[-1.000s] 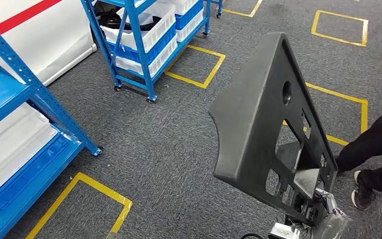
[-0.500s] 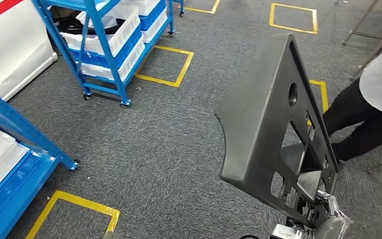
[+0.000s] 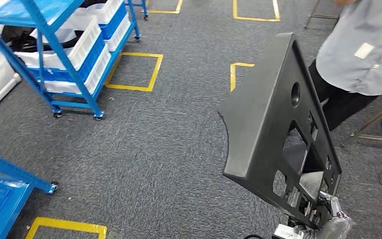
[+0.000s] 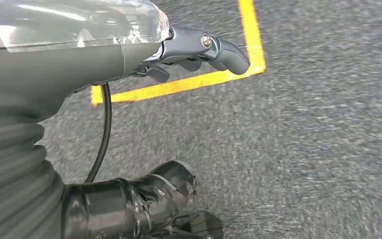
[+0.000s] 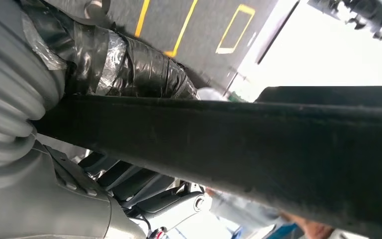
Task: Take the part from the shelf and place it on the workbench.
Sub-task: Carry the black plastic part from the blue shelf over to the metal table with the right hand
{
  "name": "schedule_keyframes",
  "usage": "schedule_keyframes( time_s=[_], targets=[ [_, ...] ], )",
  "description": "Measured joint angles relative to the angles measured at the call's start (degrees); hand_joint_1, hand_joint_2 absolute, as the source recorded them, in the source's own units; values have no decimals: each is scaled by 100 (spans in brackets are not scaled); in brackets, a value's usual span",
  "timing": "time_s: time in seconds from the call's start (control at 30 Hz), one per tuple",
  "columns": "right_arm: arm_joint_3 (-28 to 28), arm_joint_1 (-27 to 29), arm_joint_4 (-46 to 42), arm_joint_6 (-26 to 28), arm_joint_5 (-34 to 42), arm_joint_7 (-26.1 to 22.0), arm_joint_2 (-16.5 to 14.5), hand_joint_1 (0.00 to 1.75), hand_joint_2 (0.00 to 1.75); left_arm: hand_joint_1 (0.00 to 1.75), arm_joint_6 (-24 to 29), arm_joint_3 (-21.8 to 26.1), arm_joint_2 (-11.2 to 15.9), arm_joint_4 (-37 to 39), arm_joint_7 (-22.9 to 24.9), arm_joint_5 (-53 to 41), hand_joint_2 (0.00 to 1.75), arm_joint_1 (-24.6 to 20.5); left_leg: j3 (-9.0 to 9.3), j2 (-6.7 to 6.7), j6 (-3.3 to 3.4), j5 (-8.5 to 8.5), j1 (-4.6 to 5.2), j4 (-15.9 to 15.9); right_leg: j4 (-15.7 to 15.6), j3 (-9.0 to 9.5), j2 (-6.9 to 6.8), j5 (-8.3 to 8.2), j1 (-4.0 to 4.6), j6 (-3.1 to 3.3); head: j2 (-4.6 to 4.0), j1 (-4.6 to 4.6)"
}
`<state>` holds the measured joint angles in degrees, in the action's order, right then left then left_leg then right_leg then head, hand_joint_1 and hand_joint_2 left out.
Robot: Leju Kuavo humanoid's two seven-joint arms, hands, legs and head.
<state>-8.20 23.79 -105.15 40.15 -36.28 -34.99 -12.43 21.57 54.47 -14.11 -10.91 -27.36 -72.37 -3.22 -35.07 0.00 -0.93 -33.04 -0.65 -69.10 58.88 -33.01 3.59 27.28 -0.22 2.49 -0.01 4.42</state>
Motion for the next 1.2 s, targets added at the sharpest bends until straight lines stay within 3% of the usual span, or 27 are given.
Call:
schedule_keyframes(
  time_s=[0.07, 0.13, 0.2, 0.23, 0.3, 0.37, 0.4, 0.43, 0.47, 0.5, 0.57, 0.63, 0.73, 0.8, 0.87, 0.9, 0.93, 0.97, 1.0, 1.07, 1.1, 1.17, 1.2],
  targets=[
    [2, -2, 0, -1, 3, -1, -9, 175, 175, 0, 0, 2, 5, 0, -5, 2, 175, -1, 297, -233, 39, 352, -14, 747, 38, -10, 149, 16, -2, -29, 0, 2],
    [3, 0, 0, -2, 6, -1, -18, 175, 175, 0, -1, 4, 10, 0, -8, 8, 175, -10, 427, -393, 83, 419, -8, 1074, 60, -56, 267, 8, -13, -91, 0, 2],
    [12, 16, 0, -2, 6, -2, -20, 175, 175, 0, -4, 4, 8, 0, -8, 13, 175, -29, 438, -310, 142, 438, -2, 1117, 51, -95, 366, -19, -27, -168, 0, 1],
    [20, 27, -1, -1, 6, -2, -20, 175, 175, 0, -5, 4, 6, 0, -8, 13, 175, -34, 448, -245, 180, 461, -10, 1148, 74, -113, 318, -3, -22, -196, 0, 2],
    [37, 26, -1, 0, 6, -3, -20, 175, 175, 0, -6, 5, 3, 0, -7, 13, 175, -29, 462, -104, 260, 502, -29, 1209, 393, -260, 32, 212, -5, -241, 1, 10],
    [49, 20, -1, 0, 6, -3, -20, 175, 175, 0, -6, 6, 6, 0, -7, 13, 175, -17, 460, 46, 298, 501, -9, 1217, 1104, -592, -240, 583, -21, -284, 0, 17],
    [55, 22, 1, 0, 6, -3, -20, 175, 175, 0, -7, 7, 7, 0, -7, 13, 175, -10, 459, 126, 301, 495, -2, 1215, 1427, -746, -282, 701, -37, -304, 0, 17],
    [62, 25, 1, 0, 6, -3, -20, 175, 175, 0, -7, 7, 7, 0, -7, 12, 175, -7, 460, 203, 301, 488, 2, 1214, 1591, -823, -303, 720, -52, -320, 0, 17],
    [70, 27, 1, 0, 6, -3, -20, 175, 175, 0, -7, 7, 7, 0, -7, 12, 175, -8, 466, 277, 295, 479, 3, 1213, 1530, -788, -324, 628, -63, -330, -1, 18],
    [76, 27, 1, 0, 6, -3, -20, 175, 175, 0, -8, 7, 7, 0, -7, 12, 175, -11, 481, 344, 284, 466, 3, 1212, 1232, -625, -381, 448, -69, -331, 0, 17],
    [84, 22, 0, 0, 6, -3, -20, 175, 175, 0, -9, 7, 5, 0, -7, 11, 175, -15, 522, 463, 239, 424, 18, 1202, 431, -197, -635, 139, -40, -301, 0, 17],
    [86, 18, -1, 0, 6, -3, -21, 175, 175, 0, -9, 7, 6, 0, -7, 11, 175, -16, 554, 561, 183, 386, 45, 1190, 39, -5, -785, 63, 11, -244, 0, 13],
    [87, 31, -1, 1, 5, -4, -21, 175, 175, 0, -15, 7, 3, 0, -9, 12, 175, -33, 596, 668, 98, 337, 39, 1180, -3, -13, -618, 52, 26, -158, 1, 11],
    [88, 29, -1, 2, 2, -6, -24, 175, 175, 0, -22, 7, 3, 0, -19, 13, 175, -46, 508, 468, 49, 136, 12, 923, -49, 7, -489, 21, -8, -93, 0, 10],
    [89, 20, -1, 2, 0, -7, -29, 175, 175, 0, -28, 8, 4, 1, -26, 14, 175, -36, 195, 194, 31, -221, -3, 250, -55, 6, -359, 9, -14, -50, -1, 8],
    [89, 18, 0, 1, 0, -7, -32, 175, 175, 0, -34, 9, 4, 1, -26, 15, 175, -25, 16, 135, 26, -351, -4, -107, -45, 2, -284, 9, -9, -38, 0, 8],
    [90, 20, 1, 0, -1, -7, -33, 175, 175, 0, -40, 10, 4, 1, -23, 15, 175, -12, -106, 99, 25, -376, -5, -330, -35, 2, -202, 12, -4, -32, 1, 7],
    [90, 23, 1, 0, -2, -7, -33, 175, 175, 0, -48, 10, 4, 1, -19, 16, 175, -5, -146, 75, 30, -290, -5, -358, -22, 5, -116, 16, -1, -31, 0, 8],
    [90, 25, 1, 0, -2, -7, -33, 175, 175, 0, -55, 11, 4, 0, -15, 16, 175, -3, -86, 41, 41, -99, -5, -163, -9, 11, -32, 23, -1, -33, 0, 7],
    [90, 24, 1, -1, -3, -7, -33, 175, 175, 0, -62, 13, 7, 0, -13, 16, 175, -3, 167, -177, 76, 311, -12, 538, 27, 5, 119, 42, 1, -59, -1, 8],
    [90, 22, 0, -1, -3, -7, -33, 175, 175, 0, -64, 16, 10, 0, -16, 15, 175, -5, 275, -298, 90, 418, -18, 824, 49, -14, 185, 47, -1, -84, -1, 8],
    [90, 26, 0, -1, -4, -7, -33, 175, 175, 0, -69, 21, 13, 0, -24, 15, 175, -18, 356, -418, 115, 436, -11, 1044, 70, -64, 299, 39, -15, -151, 1, 8],
    [90, 33, 0, 0, -5, -7, -33, 175, 175, 0, -70, 22, 11, 0, -26, 14, 175, -27, 368, -370, 133, 443, -6, 1069, 61, -85, 358, 23, -29, -190, 1, 9]
  ],
)
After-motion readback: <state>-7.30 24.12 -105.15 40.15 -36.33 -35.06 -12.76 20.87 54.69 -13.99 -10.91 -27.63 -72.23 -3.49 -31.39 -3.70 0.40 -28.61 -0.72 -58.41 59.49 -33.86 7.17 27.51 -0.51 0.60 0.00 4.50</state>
